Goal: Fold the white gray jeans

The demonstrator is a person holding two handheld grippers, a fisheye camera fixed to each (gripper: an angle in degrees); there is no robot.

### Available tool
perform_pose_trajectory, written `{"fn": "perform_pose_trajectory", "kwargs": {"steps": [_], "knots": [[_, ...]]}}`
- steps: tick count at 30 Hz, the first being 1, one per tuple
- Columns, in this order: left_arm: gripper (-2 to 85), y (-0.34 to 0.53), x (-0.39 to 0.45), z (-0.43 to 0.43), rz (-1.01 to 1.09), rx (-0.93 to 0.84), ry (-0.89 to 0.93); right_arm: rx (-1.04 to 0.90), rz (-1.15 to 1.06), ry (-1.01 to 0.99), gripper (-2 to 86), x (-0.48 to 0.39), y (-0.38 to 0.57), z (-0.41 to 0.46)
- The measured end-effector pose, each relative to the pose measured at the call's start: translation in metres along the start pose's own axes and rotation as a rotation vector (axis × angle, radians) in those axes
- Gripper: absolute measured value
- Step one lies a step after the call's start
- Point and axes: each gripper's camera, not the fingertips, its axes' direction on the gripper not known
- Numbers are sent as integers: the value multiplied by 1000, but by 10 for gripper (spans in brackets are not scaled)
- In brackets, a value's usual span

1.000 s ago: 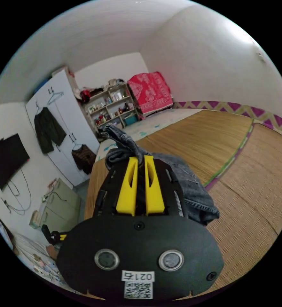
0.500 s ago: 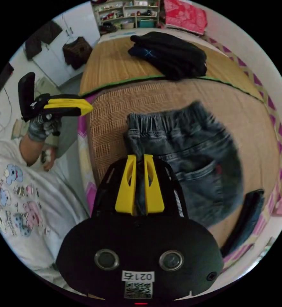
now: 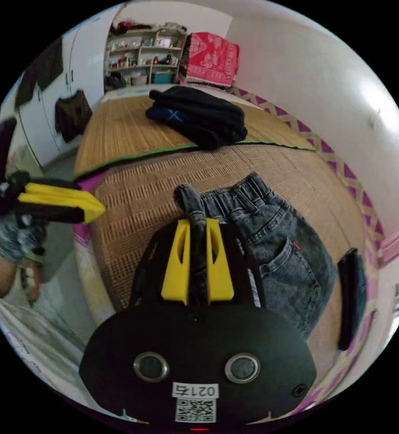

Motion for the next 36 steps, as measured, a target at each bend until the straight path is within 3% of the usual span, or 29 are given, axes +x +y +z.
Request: {"fn": "perform_pose_trajectory", "kwargs": {"steps": [2,5,11,13,16,20,30,36], "knots": [[-7,-7,1,3,3,-4,10,99,178,-179,47,55,-2,-50],[1,-22,6,13,11,-4,39,306,368,-271,43,139,29,-143],[58,-59,4,57,-49,6,84,622,761,-193,40,290,180,-326],[75,-72,-5,79,-97,-18,122,645,903,-120,38,320,237,-359],[99,-84,-19,110,-163,-77,177,607,1150,-105,32,360,333,-363],[99,-90,-30,141,-229,-138,229,508,1455,-253,24,377,429,-304],[25,-108,17,176,-67,-238,143,610,1432,-381,20,384,424,-337],[29,-100,98,224,92,-267,113,573,1430,-189,36,362,446,-385]]}}
